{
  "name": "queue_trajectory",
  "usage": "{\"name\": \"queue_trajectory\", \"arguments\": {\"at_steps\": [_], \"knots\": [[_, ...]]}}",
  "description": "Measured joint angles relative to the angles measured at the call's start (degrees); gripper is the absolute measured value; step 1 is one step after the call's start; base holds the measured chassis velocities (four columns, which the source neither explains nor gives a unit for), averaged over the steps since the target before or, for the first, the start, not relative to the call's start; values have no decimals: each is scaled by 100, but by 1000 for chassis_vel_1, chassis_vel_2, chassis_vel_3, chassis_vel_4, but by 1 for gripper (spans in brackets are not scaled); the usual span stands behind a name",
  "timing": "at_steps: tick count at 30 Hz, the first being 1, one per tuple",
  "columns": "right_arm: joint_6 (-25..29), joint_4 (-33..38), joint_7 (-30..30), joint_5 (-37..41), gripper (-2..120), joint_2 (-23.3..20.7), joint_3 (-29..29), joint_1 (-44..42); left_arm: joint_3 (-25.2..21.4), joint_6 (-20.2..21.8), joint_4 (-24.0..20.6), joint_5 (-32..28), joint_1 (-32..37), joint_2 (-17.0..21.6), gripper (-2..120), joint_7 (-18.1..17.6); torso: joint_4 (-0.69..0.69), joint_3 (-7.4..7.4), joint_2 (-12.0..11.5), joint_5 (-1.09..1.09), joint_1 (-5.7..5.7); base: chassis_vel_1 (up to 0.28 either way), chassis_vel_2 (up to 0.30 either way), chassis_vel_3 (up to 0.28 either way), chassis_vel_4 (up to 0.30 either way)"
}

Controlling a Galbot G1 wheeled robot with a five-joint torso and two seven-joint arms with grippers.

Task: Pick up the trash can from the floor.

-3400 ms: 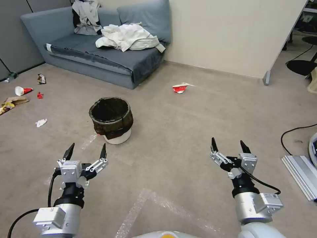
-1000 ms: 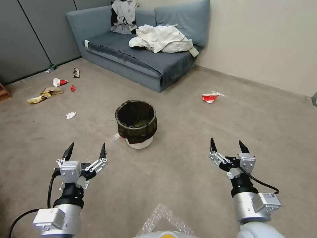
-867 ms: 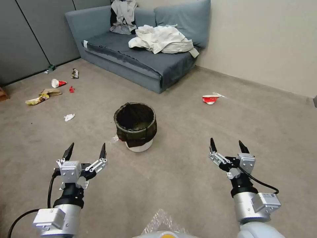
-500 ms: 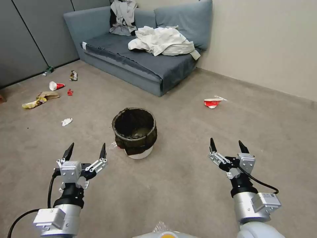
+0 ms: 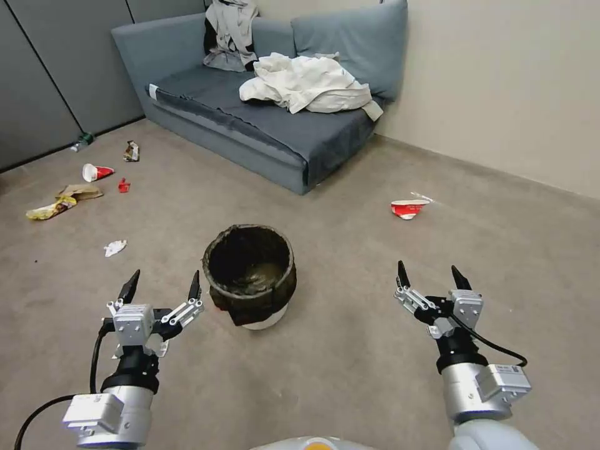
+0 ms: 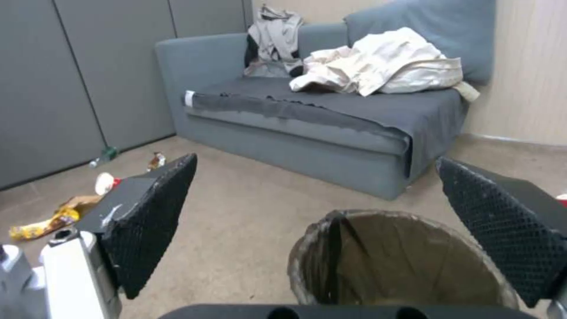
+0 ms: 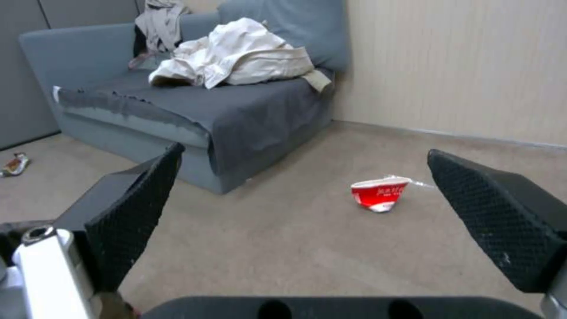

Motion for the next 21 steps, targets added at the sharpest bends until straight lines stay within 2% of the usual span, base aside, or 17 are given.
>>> {"name": "queue_trajectory", "arguments": {"at_steps": [18,21], "knots": [[5,-14,52,2,100,-27,-66,11,0,29,44,-6,-18,18,100,-9,0,0,0,1,0,-129,132,136,-133],[-12,-21,93,56,100,-55,-63,73,-10,205,123,-237,-132,126,100,-145,0,0,0,0,1,-51,69,54,-59]]}}
